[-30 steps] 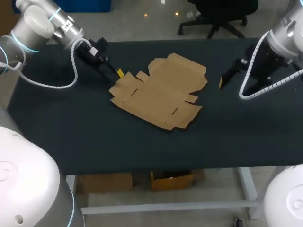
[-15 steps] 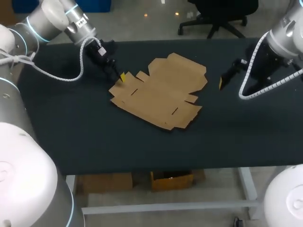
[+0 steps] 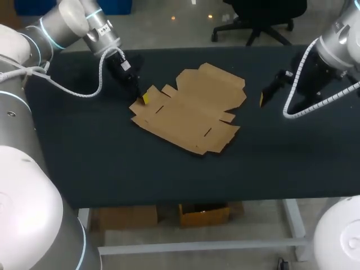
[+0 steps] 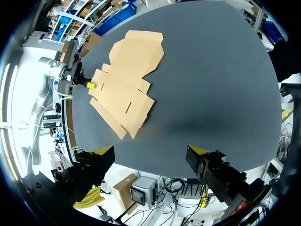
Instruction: Assemble the packaging by folding the flat box into shape, placing the metal phone stand inside, and closing the box properly
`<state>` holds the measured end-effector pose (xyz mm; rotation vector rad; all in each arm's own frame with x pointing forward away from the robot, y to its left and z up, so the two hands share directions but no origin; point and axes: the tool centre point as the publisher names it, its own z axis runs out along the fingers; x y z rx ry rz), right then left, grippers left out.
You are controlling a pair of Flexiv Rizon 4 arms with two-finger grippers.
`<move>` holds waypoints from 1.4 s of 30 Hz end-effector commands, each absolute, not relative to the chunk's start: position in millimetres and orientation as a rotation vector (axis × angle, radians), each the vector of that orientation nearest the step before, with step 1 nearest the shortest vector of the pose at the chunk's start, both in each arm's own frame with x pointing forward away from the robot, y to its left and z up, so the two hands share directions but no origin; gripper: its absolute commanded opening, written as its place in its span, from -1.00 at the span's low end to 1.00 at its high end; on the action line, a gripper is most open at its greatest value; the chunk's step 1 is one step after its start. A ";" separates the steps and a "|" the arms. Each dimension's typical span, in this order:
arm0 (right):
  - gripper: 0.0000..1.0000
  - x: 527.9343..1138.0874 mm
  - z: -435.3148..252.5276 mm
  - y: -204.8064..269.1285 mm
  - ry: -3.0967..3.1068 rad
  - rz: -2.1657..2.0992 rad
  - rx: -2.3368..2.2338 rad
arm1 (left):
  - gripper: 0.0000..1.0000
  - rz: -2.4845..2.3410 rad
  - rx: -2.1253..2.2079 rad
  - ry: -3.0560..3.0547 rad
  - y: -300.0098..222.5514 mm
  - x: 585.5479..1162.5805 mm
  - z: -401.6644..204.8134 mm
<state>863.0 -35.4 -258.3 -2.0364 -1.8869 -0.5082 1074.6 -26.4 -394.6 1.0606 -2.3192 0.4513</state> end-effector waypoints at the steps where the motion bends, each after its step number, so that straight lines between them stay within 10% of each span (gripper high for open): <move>1: 1.00 862.4 -258.6 -37.4 -1.884 -0.507 -2.033 | -1.00 0.487 1.082 -2.310 -25.0 1074.7 -396.1; 40: 1.00 854.6 -260.0 -39.7 -1.895 -0.551 -2.004 | -0.99 0.879 1.655 -2.013 -4.1 982.1 -392.8; 42: 1.00 854.4 -260.0 -39.9 -1.894 -0.553 -2.005 | -0.07 0.894 1.656 -2.011 -3.4 981.8 -389.2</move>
